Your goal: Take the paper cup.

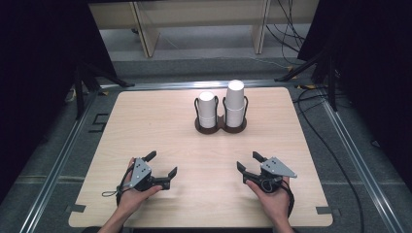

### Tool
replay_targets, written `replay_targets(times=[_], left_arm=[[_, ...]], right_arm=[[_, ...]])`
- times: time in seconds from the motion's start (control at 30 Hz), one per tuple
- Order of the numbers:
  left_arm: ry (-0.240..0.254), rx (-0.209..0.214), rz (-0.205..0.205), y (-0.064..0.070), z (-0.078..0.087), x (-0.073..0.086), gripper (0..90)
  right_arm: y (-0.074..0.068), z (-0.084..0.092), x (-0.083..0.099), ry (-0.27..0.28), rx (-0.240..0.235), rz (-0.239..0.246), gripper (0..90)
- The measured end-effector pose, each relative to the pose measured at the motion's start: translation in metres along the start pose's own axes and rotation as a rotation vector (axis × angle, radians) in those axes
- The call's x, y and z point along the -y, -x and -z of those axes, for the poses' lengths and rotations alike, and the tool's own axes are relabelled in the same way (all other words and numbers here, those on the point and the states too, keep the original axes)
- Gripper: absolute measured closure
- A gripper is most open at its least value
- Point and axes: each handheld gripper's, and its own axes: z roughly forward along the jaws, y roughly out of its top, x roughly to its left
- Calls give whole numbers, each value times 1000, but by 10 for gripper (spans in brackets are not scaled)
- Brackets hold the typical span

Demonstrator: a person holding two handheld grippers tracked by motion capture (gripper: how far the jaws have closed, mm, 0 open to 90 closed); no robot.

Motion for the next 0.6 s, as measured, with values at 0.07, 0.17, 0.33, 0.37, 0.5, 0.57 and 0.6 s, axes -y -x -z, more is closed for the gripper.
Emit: replay_targets(times=[0.07,0.17,0.33,0.37,0.5,0.57,0.6], left_arm=[[-3,-4,-3,-2,-4,-1,31],[-1,3,-27,-2,-10,-3,43],[-23,12,-61,-8,-24,-11,44],[-32,11,-55,-9,-28,-12,45],[-46,23,-67,-12,-43,-13,51],[-53,31,-61,-13,-51,-15,52],[-58,30,-68,-14,-56,-16,55]], right_arm=[[2,-1,-1,31,27,-5,281],[4,-2,-6,6,22,-5,297],[3,-8,-17,19,-9,7,304],[1,-8,-19,4,6,10,305],[1,-15,-28,31,0,22,305],[1,-19,-33,36,-1,19,305],[1,-21,-35,36,-8,9,306]])
